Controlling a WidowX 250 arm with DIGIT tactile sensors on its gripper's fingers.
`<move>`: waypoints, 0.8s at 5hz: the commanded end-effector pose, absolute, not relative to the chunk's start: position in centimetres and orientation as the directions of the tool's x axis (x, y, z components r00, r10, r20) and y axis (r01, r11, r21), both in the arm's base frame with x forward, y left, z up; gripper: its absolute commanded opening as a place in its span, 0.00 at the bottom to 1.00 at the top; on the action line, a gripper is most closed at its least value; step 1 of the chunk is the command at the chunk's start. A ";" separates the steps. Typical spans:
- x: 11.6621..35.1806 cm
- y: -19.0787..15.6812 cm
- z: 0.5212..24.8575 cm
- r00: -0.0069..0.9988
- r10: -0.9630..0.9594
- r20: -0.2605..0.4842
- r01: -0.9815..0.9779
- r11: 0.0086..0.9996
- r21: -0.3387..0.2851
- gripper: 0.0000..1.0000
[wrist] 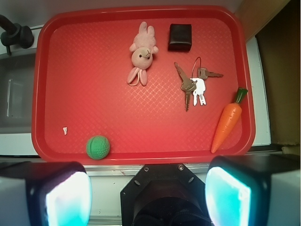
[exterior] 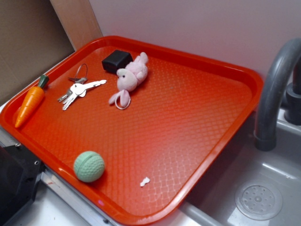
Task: Grab the green ball.
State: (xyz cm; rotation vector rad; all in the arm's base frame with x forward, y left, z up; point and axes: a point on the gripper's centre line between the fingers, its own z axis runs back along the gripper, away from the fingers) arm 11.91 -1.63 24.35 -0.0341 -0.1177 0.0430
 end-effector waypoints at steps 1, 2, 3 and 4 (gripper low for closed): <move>11.9 -1.6 24.4 0.992 0.045 0.117 -0.041 0.998 -0.037 1.00; 11.3 -3.7 20.7 0.991 0.081 0.107 -0.072 0.994 -0.084 1.00; 10.6 -5.8 16.9 0.993 0.035 0.115 -0.019 0.991 -0.133 1.00; 10.9 -7.9 13.3 0.987 0.003 0.161 0.019 0.990 -0.137 1.00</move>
